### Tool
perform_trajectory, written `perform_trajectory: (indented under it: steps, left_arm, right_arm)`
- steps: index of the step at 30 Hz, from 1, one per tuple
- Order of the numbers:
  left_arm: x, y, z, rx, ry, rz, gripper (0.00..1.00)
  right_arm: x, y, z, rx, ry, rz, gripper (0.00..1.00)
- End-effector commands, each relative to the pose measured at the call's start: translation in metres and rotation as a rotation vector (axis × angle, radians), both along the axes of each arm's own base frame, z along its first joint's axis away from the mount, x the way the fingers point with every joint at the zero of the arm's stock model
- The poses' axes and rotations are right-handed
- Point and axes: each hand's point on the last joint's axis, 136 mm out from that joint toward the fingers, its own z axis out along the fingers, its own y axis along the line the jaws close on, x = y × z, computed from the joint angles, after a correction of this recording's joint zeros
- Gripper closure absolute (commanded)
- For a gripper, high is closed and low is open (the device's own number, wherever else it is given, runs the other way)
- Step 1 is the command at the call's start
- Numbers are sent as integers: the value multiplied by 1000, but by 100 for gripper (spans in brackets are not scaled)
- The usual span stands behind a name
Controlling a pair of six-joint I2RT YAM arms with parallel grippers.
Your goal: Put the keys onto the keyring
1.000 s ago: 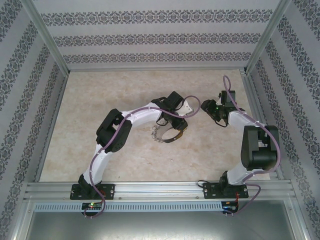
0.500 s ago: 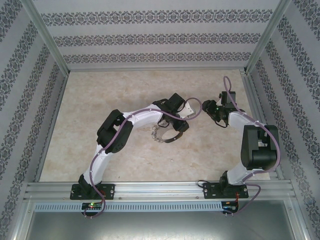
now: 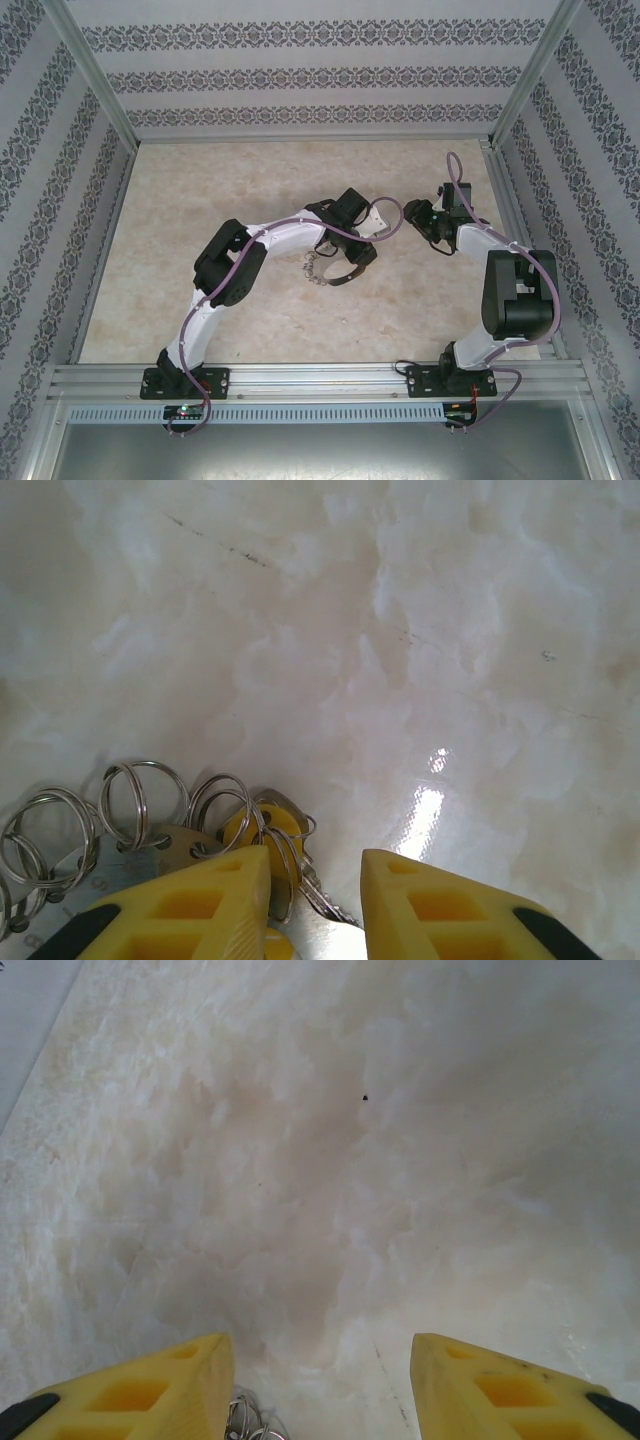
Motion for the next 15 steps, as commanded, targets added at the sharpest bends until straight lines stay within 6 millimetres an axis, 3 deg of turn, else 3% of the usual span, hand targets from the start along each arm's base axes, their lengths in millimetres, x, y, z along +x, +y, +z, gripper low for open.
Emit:
perform_trajectory:
  steps: [1, 11, 15]
  left_arm:
    - [-4, -11, -2, -25, 13, -13, 70]
    - [-3, -11, -9, -19, 21, -9, 75]
    - [-1, -13, -12, -20, 20, -8, 88]
  right_arm:
    - [-2, -3, -8, 23, 17, -14, 50]
    - [-3, -4, -8, 28, 15, -17, 50]
    - [-4, -3, -8, 31, 12, -12, 50]
